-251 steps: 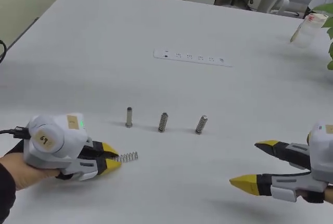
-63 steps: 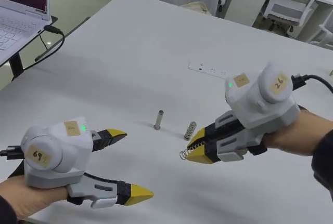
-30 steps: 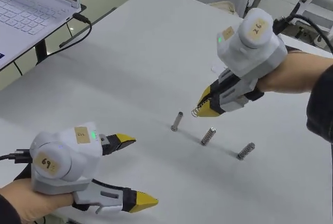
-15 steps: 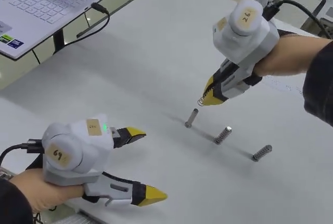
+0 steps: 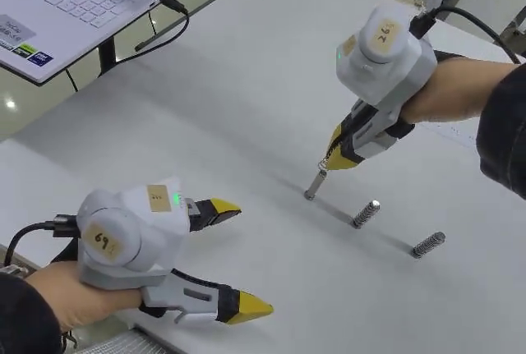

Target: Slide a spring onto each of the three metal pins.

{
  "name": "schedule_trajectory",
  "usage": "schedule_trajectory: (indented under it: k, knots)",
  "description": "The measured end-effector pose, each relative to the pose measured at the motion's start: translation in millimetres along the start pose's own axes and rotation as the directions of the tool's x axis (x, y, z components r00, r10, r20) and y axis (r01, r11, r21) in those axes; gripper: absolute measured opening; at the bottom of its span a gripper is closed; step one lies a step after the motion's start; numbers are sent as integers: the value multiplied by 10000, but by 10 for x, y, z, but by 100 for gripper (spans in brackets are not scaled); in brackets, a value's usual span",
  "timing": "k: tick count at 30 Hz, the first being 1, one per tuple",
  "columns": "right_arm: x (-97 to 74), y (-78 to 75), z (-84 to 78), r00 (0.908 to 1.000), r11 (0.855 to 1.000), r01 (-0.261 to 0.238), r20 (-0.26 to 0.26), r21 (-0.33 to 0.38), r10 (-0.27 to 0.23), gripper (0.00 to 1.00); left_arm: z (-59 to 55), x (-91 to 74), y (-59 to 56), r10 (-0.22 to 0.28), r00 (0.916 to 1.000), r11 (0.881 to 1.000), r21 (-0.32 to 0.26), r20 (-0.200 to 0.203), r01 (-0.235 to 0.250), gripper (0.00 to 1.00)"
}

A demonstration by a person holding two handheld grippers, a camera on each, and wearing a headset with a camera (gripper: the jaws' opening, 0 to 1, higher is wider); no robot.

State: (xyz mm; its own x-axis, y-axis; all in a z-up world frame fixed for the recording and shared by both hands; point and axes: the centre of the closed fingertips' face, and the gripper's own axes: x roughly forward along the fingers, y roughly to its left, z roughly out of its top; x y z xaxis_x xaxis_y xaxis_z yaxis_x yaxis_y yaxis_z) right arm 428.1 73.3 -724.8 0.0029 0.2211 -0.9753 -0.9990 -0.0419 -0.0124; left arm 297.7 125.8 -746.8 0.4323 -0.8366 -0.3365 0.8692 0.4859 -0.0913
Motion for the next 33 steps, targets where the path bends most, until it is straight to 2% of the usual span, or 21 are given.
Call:
schedule_trajectory:
  k: [15,33]
  knots:
    - [70,-39,-25,9998,9998,-182,-27,125,182,8,-43,17,30,-61,9999,10000,-65,-117,60,68]
    - [90,17,-20,9997,9993,-258,-49,286,259,8,-56,5,39,-48,9998,9999,-112,-193,46,66]
